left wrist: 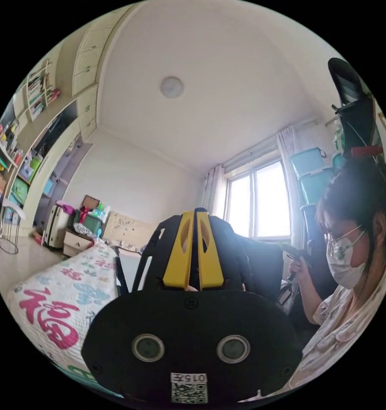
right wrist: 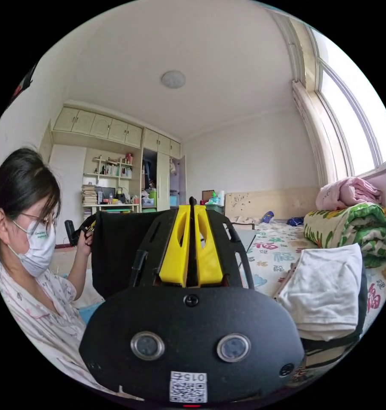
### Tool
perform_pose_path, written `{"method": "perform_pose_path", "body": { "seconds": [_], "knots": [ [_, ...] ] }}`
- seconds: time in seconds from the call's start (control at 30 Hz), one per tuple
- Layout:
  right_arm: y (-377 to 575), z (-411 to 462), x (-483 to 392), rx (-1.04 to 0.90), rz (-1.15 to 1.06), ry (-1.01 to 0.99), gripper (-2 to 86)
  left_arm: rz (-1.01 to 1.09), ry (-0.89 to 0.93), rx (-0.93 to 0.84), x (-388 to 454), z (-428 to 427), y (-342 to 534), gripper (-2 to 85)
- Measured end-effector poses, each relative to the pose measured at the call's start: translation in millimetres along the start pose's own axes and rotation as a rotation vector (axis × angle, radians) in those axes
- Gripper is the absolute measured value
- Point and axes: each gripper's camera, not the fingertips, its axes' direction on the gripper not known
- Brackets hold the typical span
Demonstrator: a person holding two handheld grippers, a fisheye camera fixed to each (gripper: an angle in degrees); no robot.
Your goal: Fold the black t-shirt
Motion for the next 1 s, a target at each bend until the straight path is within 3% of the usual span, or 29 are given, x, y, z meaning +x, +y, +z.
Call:
{"method": "perform_pose_path", "body": {
  "seconds": [0.37, 0.63, 0.9, 1.0],
  "knots": [
    [-75.0, 35.9, -11.6, 0.089, 0.059, -0.108, -0.7, 0.144, -0.077, 0.038, 84.6, 30.7, -39.2, -0.3],
    [-132.3, 109.3, -6.6, 0.012, 0.078, -0.018, -0.6, 0.063, -0.119, -0.104, 72.2, 130.4, -45.3, -0.3],
    [-176.2, 335.9, 90.8, -0.430, 0.278, 0.051, -0.6, -0.174, -0.239, -0.452, -24.4, 315.5, -14.6, -0.2],
    [-181.2, 411.8, 125.0, -0.599, 0.335, 0.064, -0.6, -0.156, -0.291, -0.604, -40.1, 378.5, -9.1, -0.1]
  ]
}}
